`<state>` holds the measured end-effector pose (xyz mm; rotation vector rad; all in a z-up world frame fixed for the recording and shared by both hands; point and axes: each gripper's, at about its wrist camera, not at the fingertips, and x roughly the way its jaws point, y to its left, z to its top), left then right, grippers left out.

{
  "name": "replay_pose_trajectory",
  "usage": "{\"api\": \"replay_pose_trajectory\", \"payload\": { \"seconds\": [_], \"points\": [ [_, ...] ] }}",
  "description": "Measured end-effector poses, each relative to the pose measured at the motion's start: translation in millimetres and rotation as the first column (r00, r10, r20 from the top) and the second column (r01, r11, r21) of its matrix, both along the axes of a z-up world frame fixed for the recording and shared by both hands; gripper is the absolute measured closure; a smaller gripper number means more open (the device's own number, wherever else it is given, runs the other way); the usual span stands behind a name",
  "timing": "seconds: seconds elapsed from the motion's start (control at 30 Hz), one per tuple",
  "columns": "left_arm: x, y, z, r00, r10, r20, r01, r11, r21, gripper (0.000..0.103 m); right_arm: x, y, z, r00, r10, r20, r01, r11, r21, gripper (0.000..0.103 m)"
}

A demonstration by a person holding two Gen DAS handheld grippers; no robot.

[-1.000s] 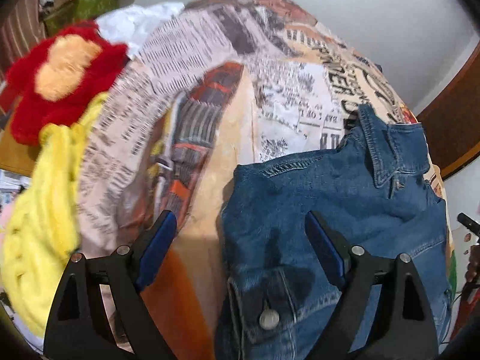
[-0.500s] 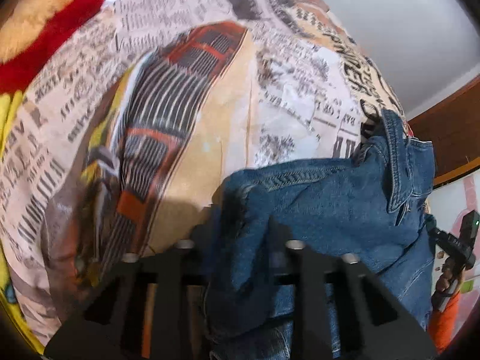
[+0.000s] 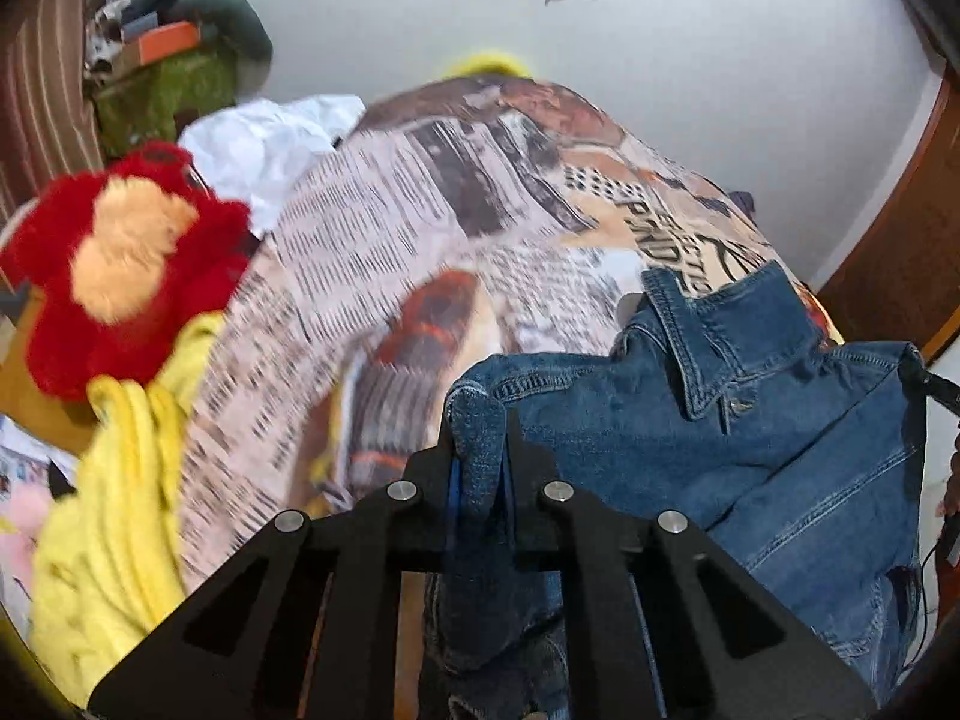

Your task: Fold large clothes

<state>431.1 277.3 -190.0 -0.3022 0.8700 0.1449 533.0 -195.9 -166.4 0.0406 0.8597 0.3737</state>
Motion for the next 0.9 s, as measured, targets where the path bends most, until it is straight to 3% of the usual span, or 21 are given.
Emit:
{"api": "replay_pose_trajectory", "payload": {
  "seconds": [0.1,0.37,0.5,0.57,0.67,0.73,0.8,0.9],
  "points": [
    [17,10,-7,0.999,0.025,-0.029,-0.024,0.999,0.032,0.093,14,13,-7,1.000,-0.013,0.012,0.014,0.999,-0.041,0.091],
    [40,22,-61,0.989,0.057,-0.137,-0.056,0.998,0.016,0.091,48,8,-77,0.994,-0.062,-0.093,0.050,0.991,-0.123,0.090],
    [47,24,-84,0.981,0.079,-0.179,-0.070,0.996,0.054,0.079,53,5,-102,0.991,-0.030,-0.129,0.009,0.987,-0.157,0.089],
    [48,26,-91,0.979,0.082,-0.185,-0.076,0.996,0.042,0.076,49,6,-109,0.992,-0.020,-0.122,-0.003,0.982,-0.186,0.080],
    [45,27,-91,0.981,0.080,-0.178,-0.074,0.996,0.042,0.075,42,5,-108,0.996,-0.087,-0.032,0.072,0.945,-0.319,0.027],
    [45,25,-89,0.978,0.074,-0.192,-0.064,0.996,0.060,0.073,42,-2,-107,0.996,-0.083,-0.036,0.068,0.947,-0.314,0.025],
    [40,21,-86,0.975,0.077,-0.208,-0.060,0.994,0.087,0.065,42,-10,-102,0.992,-0.103,-0.072,0.080,0.959,-0.273,0.025],
    [29,15,-78,0.974,0.069,-0.215,-0.049,0.994,0.098,0.065,32,-16,-85,0.990,-0.117,-0.079,0.096,0.967,-0.234,0.025]
  ]
}}
